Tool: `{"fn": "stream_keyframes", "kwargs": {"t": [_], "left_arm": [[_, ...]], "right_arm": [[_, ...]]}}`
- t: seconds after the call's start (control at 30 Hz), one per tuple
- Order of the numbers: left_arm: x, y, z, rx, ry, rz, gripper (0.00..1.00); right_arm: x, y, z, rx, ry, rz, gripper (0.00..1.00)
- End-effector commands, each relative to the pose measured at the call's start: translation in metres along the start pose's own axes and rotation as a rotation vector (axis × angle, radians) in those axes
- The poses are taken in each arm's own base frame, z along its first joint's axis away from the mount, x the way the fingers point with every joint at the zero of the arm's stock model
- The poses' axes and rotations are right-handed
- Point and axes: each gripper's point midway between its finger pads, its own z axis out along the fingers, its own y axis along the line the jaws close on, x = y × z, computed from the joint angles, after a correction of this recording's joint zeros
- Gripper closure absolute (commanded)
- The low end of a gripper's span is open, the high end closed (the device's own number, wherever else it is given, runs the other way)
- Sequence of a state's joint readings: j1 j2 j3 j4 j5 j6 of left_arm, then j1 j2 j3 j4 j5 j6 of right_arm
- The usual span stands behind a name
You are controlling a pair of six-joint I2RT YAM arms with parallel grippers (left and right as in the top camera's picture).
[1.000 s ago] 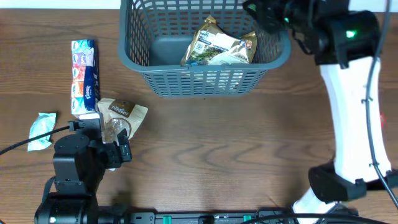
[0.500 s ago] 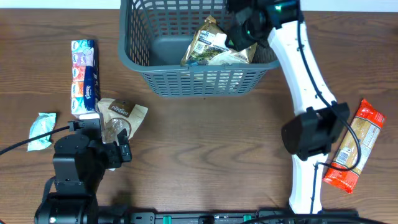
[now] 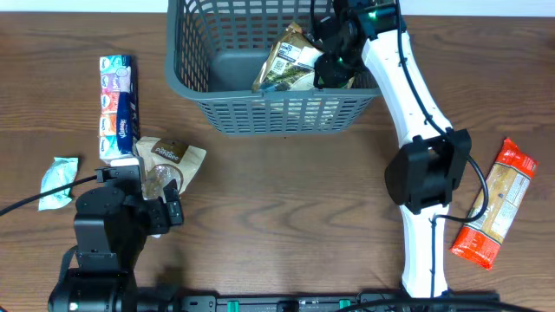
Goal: Pack container
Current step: 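Grasp the green-capped jar, carry it into the basket, release, then move the right gripper to the red-and-tan pasta packet and grasp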
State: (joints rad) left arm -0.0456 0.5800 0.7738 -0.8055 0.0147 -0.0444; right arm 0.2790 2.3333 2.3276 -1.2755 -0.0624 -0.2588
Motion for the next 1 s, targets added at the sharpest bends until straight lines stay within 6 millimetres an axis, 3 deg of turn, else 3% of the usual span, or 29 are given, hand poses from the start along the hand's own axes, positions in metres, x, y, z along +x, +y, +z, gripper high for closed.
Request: {"fn": "stream_keyframes", "kwargs": {"t": [0.0,0.1,0.2,0.27,0.33,0.43,0.57,0.7,0.8,0.97], "left_arm": [[-0.006,0.004,-0.004,-0.019,-0.018,0.012,0.02],[-0.006,0.004,-0.004,-0.019,-0.018,0.012,0.01],[-0.006,0.004,-0.004,-0.019,-0.018,0.012,0.02],[-0.006,0.004,-0.004,-0.019,-0.018,0.013,0.01],[-0.006,0.004,-0.004,-0.019,-0.018,0.013,0.02],[-0.006,0.004,-0.004,-0.019,-0.018,0.012,0.02],[-0.006,0.004,-0.004,-0.019,-0.018,0.013,0.02],[-0.006,0.004,-0.004,-0.019,-0.018,0.013,0.01],[-0.006,0.003,-0.004,-0.019,-0.019,0.012,0.02],[-0.007,0.003,-0.004,-0.018,-0.021,0.012,0.02]], "right_arm": [[-0.012,0.0,-0.022,0.016,-0.056,-0.022,0.01],[-0.031,-0.002,-0.073,0.048,-0.176,-0.03,0.01],[-0.054,-0.008,-0.145,0.101,-0.365,-0.011,0.01],[-0.06,-0.025,-0.193,0.156,-0.483,0.112,0.01],[-0.049,-0.055,-0.231,0.224,-0.554,0.307,0.01],[-0.001,-0.102,-0.268,0.285,-0.572,0.654,0.01],[0.084,-0.149,-0.288,0.328,-0.496,1.069,0.01],[0.166,-0.18,-0.296,0.392,-0.385,1.368,0.01],[0.185,-0.193,-0.296,0.334,-0.363,1.365,0.01],[0.213,-0.187,-0.293,0.237,-0.313,1.354,0.01]]}}
